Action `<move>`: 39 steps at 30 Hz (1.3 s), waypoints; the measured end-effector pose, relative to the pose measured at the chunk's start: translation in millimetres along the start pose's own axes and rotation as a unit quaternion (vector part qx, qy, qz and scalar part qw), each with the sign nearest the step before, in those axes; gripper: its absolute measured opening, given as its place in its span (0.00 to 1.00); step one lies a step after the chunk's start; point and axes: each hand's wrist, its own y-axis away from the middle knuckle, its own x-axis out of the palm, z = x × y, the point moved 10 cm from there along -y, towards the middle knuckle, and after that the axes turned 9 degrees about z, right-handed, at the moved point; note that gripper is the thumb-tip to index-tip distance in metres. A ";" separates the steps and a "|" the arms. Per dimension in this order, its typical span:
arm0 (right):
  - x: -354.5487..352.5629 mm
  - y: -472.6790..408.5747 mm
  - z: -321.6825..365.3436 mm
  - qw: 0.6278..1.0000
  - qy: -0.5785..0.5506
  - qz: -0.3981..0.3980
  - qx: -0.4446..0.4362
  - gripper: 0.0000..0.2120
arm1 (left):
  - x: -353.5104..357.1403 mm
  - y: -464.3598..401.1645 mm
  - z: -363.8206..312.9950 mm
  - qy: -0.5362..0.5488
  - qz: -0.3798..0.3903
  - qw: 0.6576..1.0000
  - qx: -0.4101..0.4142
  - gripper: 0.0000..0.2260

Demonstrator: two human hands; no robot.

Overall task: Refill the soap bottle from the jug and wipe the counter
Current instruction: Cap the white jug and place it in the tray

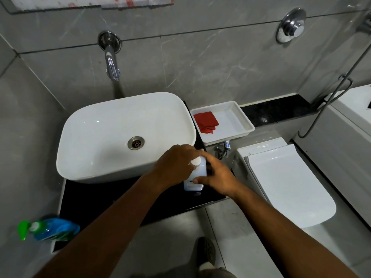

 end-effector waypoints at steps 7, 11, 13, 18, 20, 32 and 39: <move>0.7 -0.8 -1.0 1.000 0.014 0.003 0.008 0.34 | -2.8 -2.3 11.7 -0.035 -0.070 0.993 -0.091 0.22; -0.8 0.1 -0.4 0.999 0.036 -0.001 0.006 0.34 | -3.6 5.0 16.4 -0.032 -0.106 0.986 -0.125 0.26; -1.1 -0.3 -0.6 0.999 0.036 -0.004 0.005 0.34 | 0.1 5.3 17.2 -0.015 -0.096 0.989 -0.115 0.24; -0.8 -0.4 -1.5 1.000 0.011 -0.009 0.007 0.36 | 7.9 3.8 10.2 0.054 -0.044 0.997 -0.021 0.18; -1.1 0.3 -0.2 1.000 0.009 -0.010 0.005 0.36 | 11.0 7.6 8.7 0.071 -0.030 0.997 0.000 0.26; -0.1 0.3 -1.9 1.000 -0.009 -0.003 0.006 0.36 | 9.3 -1.0 10.7 0.082 -0.043 0.995 -0.035 0.17; 1.0 -0.4 -0.2 1.000 0.000 0.003 0.004 0.35 | -0.2 13.2 27.7 0.043 -0.126 0.982 -0.134 0.27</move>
